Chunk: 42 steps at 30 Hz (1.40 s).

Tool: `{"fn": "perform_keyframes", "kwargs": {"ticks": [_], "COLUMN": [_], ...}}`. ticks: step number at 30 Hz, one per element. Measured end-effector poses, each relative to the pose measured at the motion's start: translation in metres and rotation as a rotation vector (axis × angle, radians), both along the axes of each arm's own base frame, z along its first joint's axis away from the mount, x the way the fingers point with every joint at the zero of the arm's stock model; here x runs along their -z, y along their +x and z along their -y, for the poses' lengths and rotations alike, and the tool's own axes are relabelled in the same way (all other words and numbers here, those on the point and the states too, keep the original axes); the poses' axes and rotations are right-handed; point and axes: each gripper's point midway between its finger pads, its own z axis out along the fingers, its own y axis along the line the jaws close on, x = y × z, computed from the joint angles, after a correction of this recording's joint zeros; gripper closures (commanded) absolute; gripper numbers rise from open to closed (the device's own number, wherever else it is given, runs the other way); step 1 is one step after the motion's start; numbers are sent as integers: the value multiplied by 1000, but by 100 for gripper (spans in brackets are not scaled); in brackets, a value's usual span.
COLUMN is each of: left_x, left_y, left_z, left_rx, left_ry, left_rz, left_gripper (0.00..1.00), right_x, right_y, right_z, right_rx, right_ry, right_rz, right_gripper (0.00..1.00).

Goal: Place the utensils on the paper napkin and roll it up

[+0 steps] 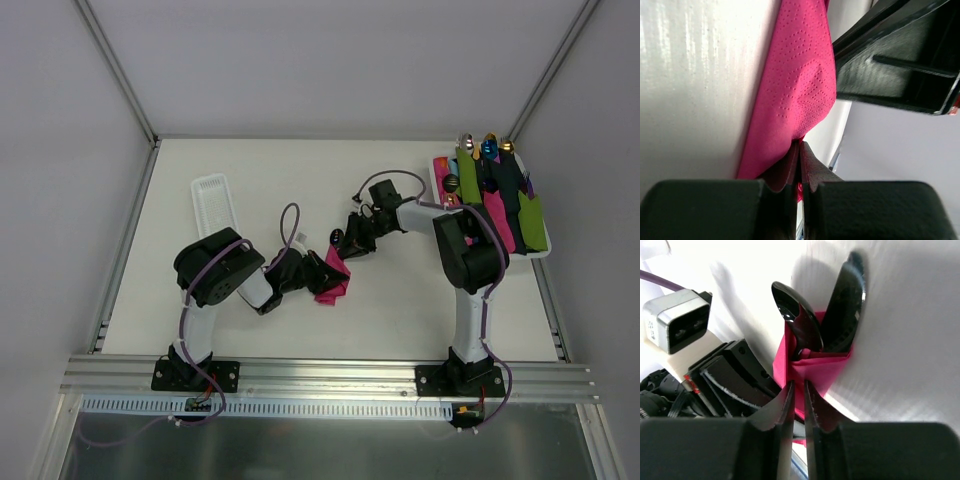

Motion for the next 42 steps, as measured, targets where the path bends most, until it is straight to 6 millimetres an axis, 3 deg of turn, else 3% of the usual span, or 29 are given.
{"fn": "perform_keyframes", "kwargs": {"ticks": [10, 15, 19, 26, 37, 42], "left_x": [1, 1, 1, 1, 0, -5], "left_y": [1, 2, 3, 3, 4, 3], "left_z": [1, 4, 5, 7, 7, 10], "left_rx": [-10, -7, -5, -2, 8, 34], "left_ry": [-9, -8, -5, -4, 13, 40], "left_rz": [-18, -18, -20, -19, -11, 24], "left_gripper": [100, 98, 94, 91, 87, 73], "right_x": [-33, -44, -50, -35, 3, 3], "right_y": [43, 41, 27, 1, -1, -1], "right_z": [17, 16, 7, -2, 2, 2], "right_rx": [48, 39, 5, -40, -44, -61], "right_ry": [-4, 19, 40, 27, -21, -30], "right_rz": [72, 81, 83, 36, -13, 4], "right_gripper": [86, 86, 87, 90, 91, 92]}}
